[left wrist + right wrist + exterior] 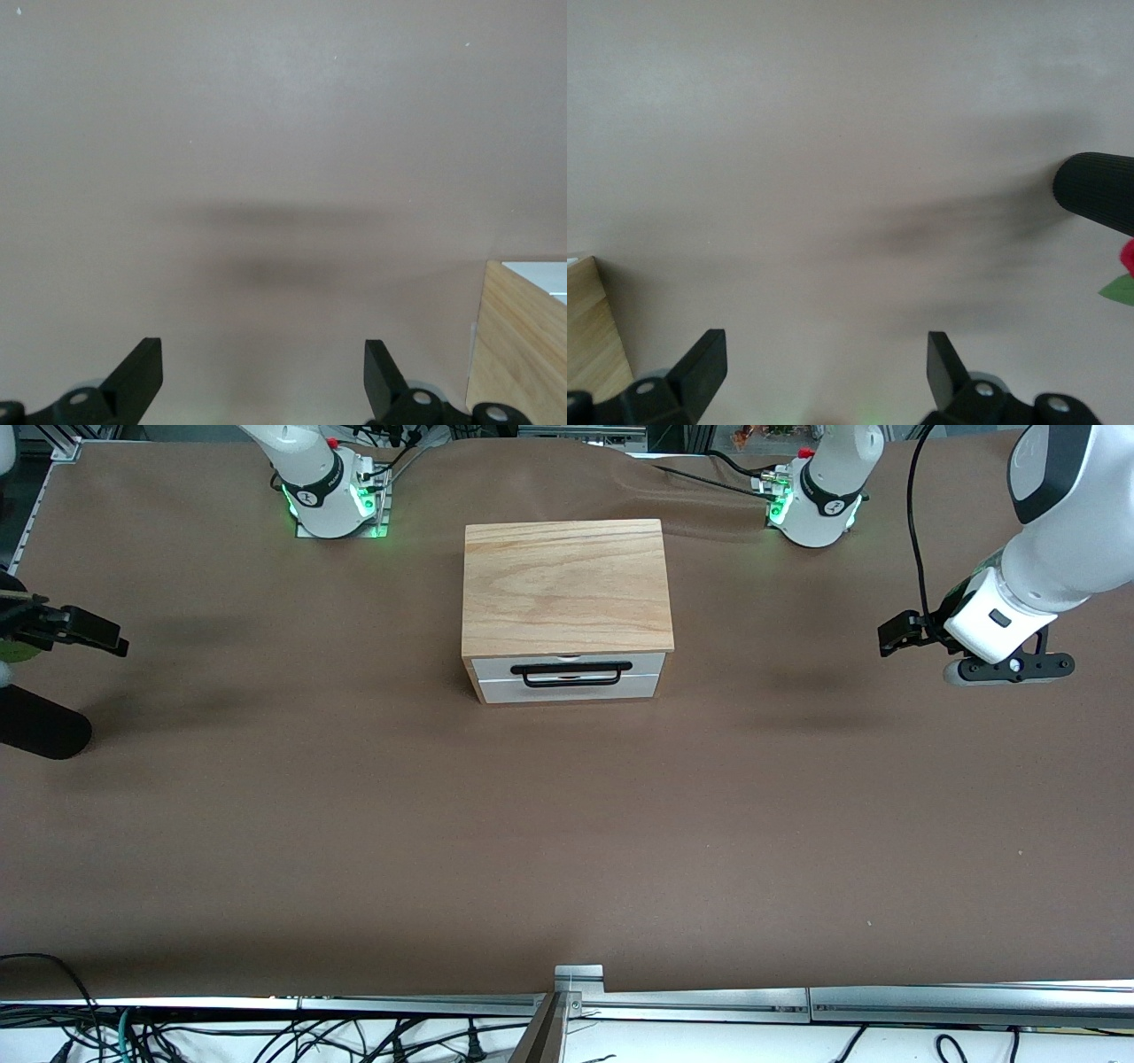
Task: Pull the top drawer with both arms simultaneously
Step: 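Move the right gripper toward the drawer while the left gripper approaches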
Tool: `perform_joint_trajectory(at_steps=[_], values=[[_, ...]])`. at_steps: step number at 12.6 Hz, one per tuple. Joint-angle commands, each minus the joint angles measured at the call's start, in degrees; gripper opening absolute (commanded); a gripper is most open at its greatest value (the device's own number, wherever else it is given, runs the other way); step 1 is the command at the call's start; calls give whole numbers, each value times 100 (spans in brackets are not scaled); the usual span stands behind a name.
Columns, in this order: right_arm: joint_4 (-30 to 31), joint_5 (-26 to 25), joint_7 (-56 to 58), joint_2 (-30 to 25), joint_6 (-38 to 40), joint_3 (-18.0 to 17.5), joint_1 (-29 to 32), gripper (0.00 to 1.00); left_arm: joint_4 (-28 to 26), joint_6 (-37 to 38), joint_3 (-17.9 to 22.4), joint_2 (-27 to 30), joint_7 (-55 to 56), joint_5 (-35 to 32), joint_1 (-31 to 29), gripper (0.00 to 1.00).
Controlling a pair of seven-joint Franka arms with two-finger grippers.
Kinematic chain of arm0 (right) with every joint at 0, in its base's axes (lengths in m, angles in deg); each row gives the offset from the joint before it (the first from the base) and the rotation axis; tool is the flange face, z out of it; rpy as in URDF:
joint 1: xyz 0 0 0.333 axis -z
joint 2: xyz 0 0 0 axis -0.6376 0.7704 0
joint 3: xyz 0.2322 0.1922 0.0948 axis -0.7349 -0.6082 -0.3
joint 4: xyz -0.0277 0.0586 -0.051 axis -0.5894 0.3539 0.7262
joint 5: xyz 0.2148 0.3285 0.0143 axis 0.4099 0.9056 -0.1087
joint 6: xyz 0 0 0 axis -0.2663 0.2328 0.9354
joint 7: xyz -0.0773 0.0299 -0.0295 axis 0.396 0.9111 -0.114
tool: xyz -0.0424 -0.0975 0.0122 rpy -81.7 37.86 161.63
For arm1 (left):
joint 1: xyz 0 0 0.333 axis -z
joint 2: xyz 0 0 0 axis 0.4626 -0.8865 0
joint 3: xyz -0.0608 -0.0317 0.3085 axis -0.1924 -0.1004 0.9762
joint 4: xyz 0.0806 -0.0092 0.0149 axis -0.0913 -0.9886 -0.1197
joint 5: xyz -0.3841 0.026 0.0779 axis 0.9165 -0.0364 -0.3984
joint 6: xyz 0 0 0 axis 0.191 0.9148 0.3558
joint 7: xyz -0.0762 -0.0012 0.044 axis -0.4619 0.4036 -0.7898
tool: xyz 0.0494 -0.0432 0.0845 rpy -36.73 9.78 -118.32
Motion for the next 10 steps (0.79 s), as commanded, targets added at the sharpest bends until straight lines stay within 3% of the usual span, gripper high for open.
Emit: perform_joint_trajectory(at_steps=[1, 3, 6, 8, 10], values=[[-126, 297, -12, 244, 86, -57, -88, 100, -593, -711, -73, 126, -65, 139, -109, 100], [-100, 824, 6, 419, 113, -57, -107, 100, -917, -1221, -81, 39, -65, 147, -109, 100], [-100, 2018, 23, 840, 420, -57, -142, 100, -1567, -2170, -151, -260, -91, 304, -109, 100], [-91, 2906, 250, 1227, 412, -57, -116, 100, -1937, -2838, -240, -479, -370, 839, -109, 100], [-82, 3627, 699, 1491, 350, -57, -115, 100, -1965, -2990, -240, -787, -1089, 1777, -118, 100]])
